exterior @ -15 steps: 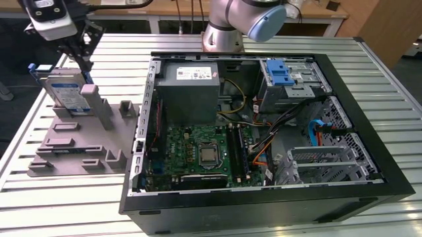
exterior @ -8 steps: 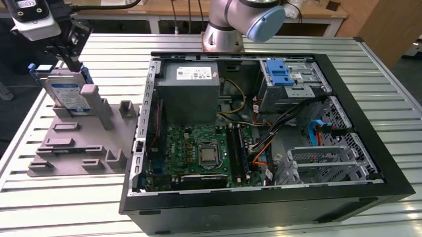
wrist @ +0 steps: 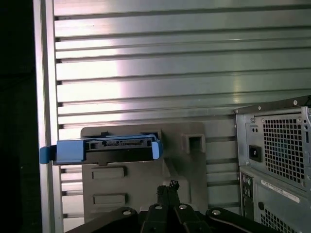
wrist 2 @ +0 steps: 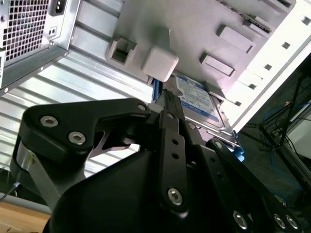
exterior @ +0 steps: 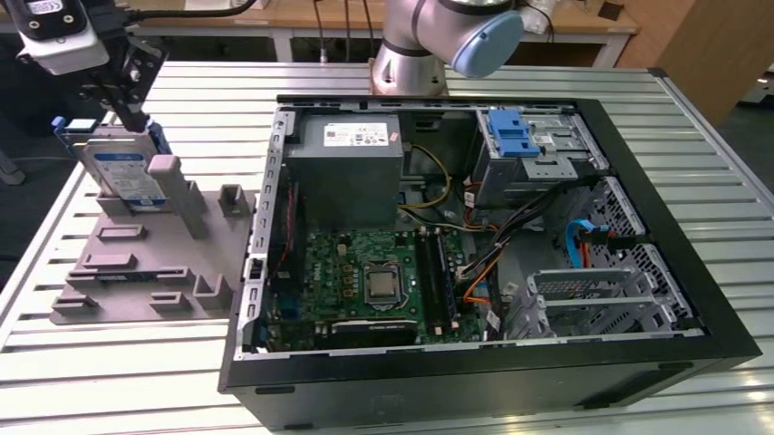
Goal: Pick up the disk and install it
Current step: 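Reach for the disk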
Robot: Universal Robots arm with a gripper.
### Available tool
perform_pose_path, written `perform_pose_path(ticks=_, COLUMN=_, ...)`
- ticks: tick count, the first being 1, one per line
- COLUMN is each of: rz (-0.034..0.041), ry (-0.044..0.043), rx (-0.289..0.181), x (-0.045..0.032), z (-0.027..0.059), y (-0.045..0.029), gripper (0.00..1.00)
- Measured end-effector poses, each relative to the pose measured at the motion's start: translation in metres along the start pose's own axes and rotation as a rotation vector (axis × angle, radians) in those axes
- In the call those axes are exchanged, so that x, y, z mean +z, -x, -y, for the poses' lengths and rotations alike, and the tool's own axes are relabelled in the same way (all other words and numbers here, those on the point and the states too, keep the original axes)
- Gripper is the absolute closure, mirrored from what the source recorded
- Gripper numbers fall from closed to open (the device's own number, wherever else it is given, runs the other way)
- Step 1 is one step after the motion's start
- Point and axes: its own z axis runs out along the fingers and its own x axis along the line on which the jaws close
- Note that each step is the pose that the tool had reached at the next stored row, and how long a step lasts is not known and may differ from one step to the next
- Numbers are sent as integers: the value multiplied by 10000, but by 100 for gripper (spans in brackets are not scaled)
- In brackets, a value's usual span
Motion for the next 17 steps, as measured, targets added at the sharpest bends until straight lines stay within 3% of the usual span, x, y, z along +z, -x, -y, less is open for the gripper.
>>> perform_pose_path(ticks=4, rz=1, ry=1, rx=-2, x=-1, z=2, y=-107, gripper=89)
perform_pose_path(ticks=13, rz=0, ry=0, rx=-3, x=-3, z=-17, y=-518, gripper=89)
perform_pose_path(ticks=17, rz=0, ry=0, rx=-1, x=2, z=-76, y=-642, gripper=89)
